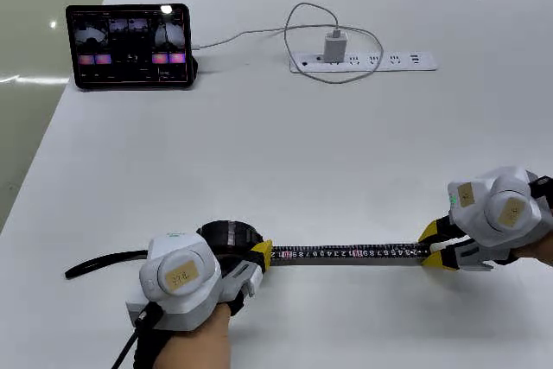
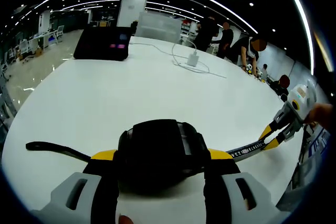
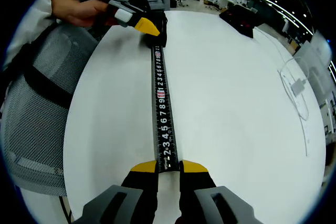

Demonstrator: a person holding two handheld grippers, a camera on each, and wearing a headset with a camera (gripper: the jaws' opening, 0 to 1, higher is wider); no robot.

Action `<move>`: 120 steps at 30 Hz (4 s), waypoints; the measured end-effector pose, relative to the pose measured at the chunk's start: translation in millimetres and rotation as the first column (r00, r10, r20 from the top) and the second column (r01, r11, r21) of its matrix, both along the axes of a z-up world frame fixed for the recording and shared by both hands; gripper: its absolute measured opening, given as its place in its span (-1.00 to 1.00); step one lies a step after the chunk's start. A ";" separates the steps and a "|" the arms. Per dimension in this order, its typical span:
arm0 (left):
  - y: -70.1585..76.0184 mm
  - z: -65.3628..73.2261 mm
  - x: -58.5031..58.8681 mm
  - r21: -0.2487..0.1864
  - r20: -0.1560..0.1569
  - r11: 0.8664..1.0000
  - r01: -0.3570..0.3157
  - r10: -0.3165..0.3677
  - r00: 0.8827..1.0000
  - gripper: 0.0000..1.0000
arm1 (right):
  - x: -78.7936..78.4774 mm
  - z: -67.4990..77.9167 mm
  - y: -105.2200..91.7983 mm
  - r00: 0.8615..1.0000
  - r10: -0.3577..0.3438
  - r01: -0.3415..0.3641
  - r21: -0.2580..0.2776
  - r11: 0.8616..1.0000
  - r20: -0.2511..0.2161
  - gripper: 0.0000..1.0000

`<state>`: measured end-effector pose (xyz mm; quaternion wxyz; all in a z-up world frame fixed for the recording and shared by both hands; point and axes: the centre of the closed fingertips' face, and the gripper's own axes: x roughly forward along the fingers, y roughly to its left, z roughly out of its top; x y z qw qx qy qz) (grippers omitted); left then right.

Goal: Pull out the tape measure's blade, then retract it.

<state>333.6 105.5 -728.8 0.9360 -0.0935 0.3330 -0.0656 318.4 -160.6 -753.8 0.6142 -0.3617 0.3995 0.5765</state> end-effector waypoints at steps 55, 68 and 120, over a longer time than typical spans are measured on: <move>0.3 -2.5 -1.0 -0.038 -0.043 0.999 0.021 -0.023 0.999 0.18 | 2.3 6.4 30.5 0.999 0.040 -0.039 0.032 0.999 -0.031 -0.80; 0.4 -2.9 -0.8 -0.050 -0.046 0.999 0.018 -0.020 0.999 0.18 | 3.5 6.3 42.3 0.997 0.064 -0.063 0.032 0.998 -0.035 -0.80; 0.7 -2.6 -1.8 -0.083 -0.053 0.996 0.015 -0.019 0.998 0.18 | 5.5 2.7 92.8 0.994 0.090 -0.085 0.084 0.993 -0.054 -0.80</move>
